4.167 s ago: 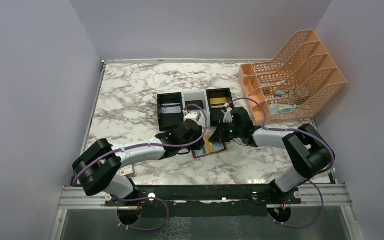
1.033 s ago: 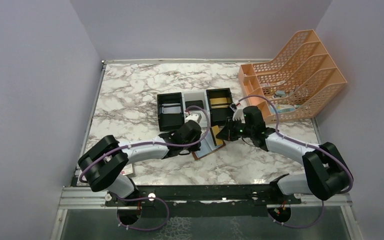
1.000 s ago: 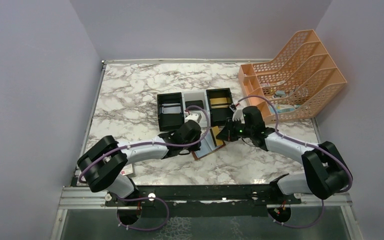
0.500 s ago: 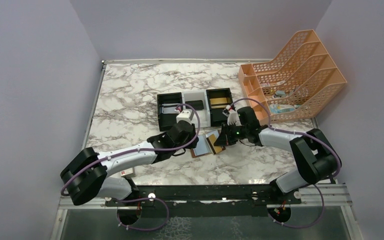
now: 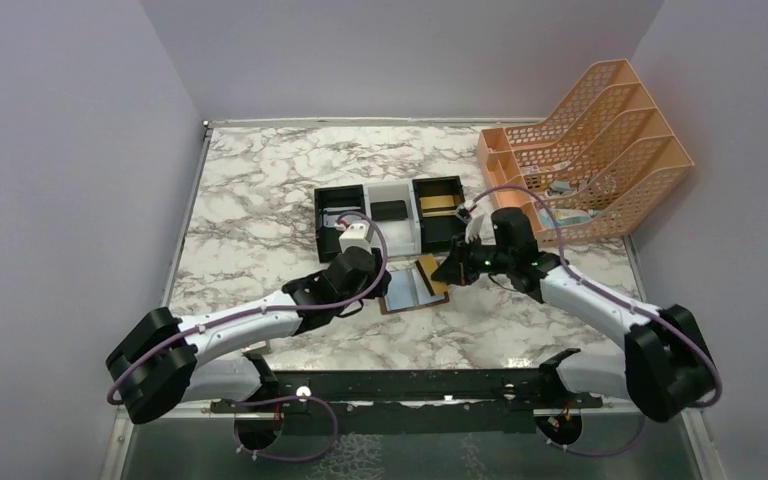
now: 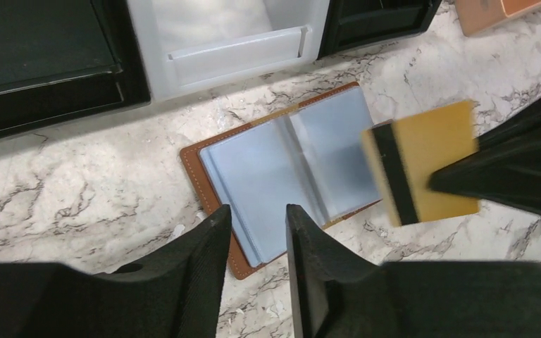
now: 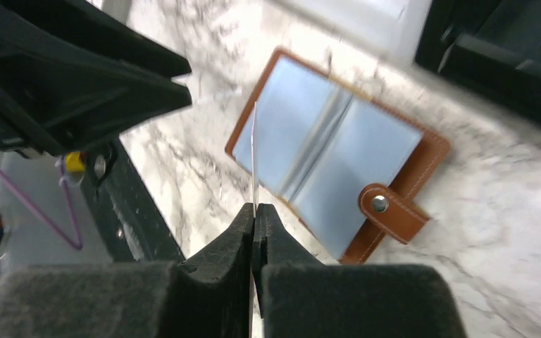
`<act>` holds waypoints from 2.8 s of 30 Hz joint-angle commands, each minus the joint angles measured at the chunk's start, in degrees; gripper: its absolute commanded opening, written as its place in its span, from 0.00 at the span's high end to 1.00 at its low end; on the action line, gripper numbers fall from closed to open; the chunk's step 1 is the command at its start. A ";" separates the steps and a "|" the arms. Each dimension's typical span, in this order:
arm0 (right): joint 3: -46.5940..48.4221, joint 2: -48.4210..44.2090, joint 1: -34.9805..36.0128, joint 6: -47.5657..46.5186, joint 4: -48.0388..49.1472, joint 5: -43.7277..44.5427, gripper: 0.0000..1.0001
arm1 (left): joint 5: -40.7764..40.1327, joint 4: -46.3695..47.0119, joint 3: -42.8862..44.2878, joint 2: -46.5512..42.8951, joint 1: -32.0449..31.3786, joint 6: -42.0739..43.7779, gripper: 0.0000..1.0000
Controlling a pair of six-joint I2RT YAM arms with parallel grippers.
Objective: Take the credit cards out of the card holder
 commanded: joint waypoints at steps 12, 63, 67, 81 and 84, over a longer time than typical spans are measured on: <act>-9.73 -36.63 -0.13 0.19 7.08 26.23 0.99 | 2.44 0.18 -4.80 -13.64 2.18 1.26 0.22; 19.08 13.52 -2.96 -56.66 14.49 20.86 0.99 | 2.38 -13.72 -3.80 -20.23 7.67 5.30 0.01; 19.35 15.19 -2.77 -60.02 14.61 22.03 0.99 | 2.09 -14.24 -3.54 -20.28 7.68 5.48 0.01; 23.37 20.31 -2.77 -67.94 11.01 26.16 0.99 | -0.97 -15.96 -4.30 -24.54 7.78 4.24 0.01; 24.20 21.10 -2.77 -68.05 10.05 26.33 0.99 | -1.63 -16.24 -4.67 -25.77 7.85 4.04 0.01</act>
